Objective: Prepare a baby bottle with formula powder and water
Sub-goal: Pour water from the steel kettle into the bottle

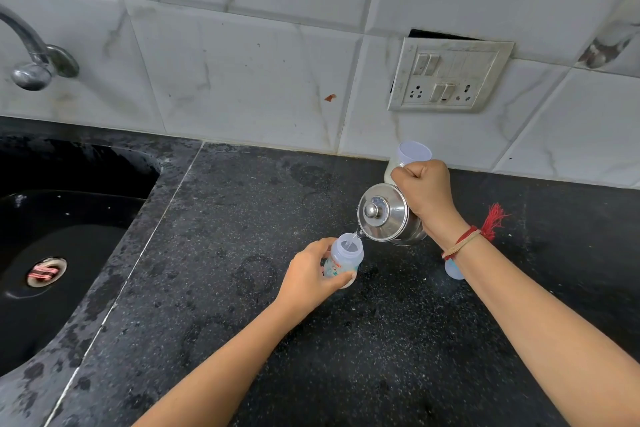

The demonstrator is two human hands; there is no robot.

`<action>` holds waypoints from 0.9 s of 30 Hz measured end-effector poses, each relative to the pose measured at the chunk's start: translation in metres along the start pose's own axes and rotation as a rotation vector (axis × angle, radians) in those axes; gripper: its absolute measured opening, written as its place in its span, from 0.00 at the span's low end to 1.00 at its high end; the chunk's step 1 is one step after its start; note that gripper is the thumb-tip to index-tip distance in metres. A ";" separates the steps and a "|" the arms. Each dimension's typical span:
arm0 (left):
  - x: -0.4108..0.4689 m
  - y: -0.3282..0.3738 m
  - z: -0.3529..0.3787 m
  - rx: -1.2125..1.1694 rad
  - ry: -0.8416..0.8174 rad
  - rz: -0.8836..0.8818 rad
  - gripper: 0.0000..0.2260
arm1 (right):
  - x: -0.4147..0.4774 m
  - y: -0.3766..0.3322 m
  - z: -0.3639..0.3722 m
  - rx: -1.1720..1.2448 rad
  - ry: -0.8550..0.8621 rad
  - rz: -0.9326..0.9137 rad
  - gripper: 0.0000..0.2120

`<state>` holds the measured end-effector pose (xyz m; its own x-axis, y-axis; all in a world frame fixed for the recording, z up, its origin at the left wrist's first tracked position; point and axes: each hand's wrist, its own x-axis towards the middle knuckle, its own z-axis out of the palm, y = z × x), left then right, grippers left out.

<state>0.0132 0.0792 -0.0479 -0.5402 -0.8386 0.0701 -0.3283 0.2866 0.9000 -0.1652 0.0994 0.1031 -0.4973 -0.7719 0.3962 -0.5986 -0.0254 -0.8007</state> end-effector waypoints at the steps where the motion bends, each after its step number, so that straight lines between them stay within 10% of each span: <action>1: 0.000 0.000 0.000 0.001 0.000 0.000 0.26 | 0.000 0.000 0.000 -0.003 -0.001 0.000 0.28; 27: 0.000 0.001 0.000 -0.006 0.002 -0.006 0.26 | -0.002 -0.001 -0.001 -0.012 0.007 -0.091 0.30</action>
<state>0.0126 0.0791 -0.0469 -0.5365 -0.8413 0.0658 -0.3271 0.2792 0.9028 -0.1642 0.1013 0.1034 -0.4448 -0.7622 0.4703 -0.6492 -0.0873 -0.7556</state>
